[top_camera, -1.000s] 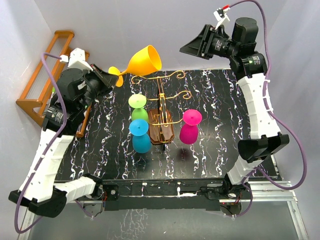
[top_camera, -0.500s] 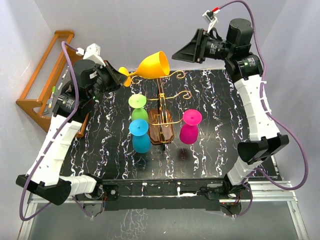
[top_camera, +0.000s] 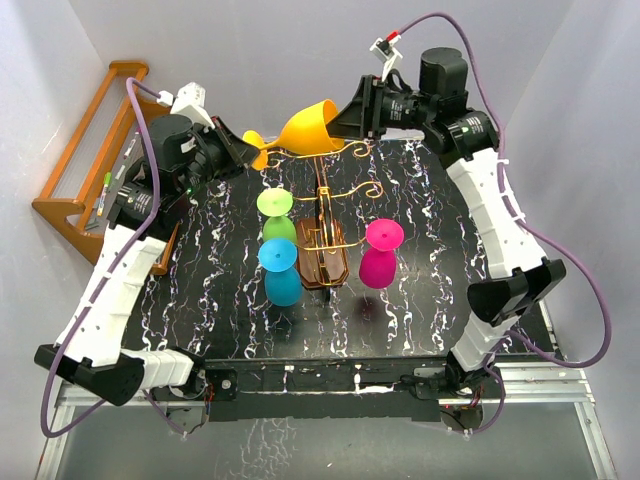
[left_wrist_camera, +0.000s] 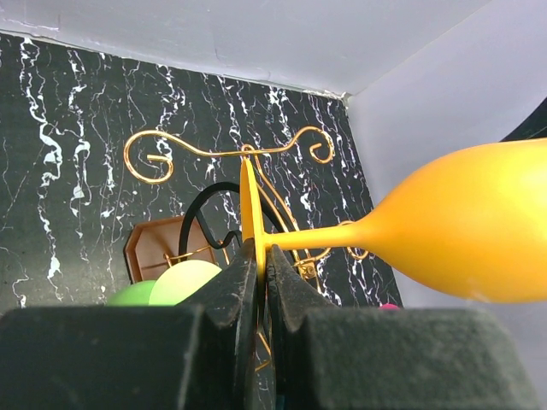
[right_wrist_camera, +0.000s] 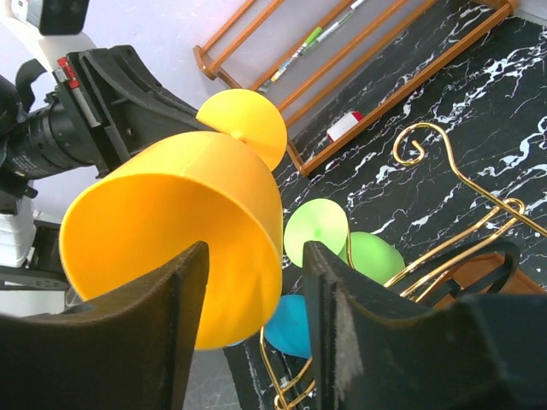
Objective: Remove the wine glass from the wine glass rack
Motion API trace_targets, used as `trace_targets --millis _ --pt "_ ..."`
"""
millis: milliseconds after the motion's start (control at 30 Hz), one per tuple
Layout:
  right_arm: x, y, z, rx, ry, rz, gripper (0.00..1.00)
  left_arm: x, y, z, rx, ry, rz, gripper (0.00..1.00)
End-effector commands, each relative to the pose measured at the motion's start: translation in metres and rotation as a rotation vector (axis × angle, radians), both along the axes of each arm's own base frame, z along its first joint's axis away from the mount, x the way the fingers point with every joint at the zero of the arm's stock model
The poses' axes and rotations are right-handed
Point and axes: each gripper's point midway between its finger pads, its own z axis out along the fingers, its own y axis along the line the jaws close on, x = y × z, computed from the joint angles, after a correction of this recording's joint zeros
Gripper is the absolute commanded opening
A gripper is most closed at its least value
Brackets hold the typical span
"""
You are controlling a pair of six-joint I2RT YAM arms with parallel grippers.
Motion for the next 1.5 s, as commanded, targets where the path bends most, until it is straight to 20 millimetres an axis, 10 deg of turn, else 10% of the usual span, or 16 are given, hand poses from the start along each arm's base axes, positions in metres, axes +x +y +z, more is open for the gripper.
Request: trace_targets --millis 0,133,433,733,1000,1467 --pt "0.005 0.013 0.004 0.001 -0.041 0.009 0.44 -0.003 -0.004 0.026 -0.044 -0.064 -0.026 0.0" --pt "0.013 0.017 -0.001 -0.002 -0.03 -0.007 0.1 -0.001 -0.003 0.024 -0.04 -0.06 -0.016 0.0" --pt "0.043 -0.005 0.008 0.008 -0.048 -0.208 0.08 0.002 0.02 0.018 -0.016 -0.05 0.111 0.4" --pt "0.104 -0.12 0.035 0.053 -0.097 -0.712 0.08 -0.006 0.053 0.014 0.001 -0.058 0.271 0.41" --pt "0.155 -0.265 -0.071 -0.322 0.17 -1.244 0.08 -0.005 0.048 -0.027 0.077 0.107 0.249 0.41" --pt "0.126 -0.323 -0.231 -0.778 0.529 -1.261 0.08 -0.036 0.057 -0.093 0.187 0.337 0.234 0.41"
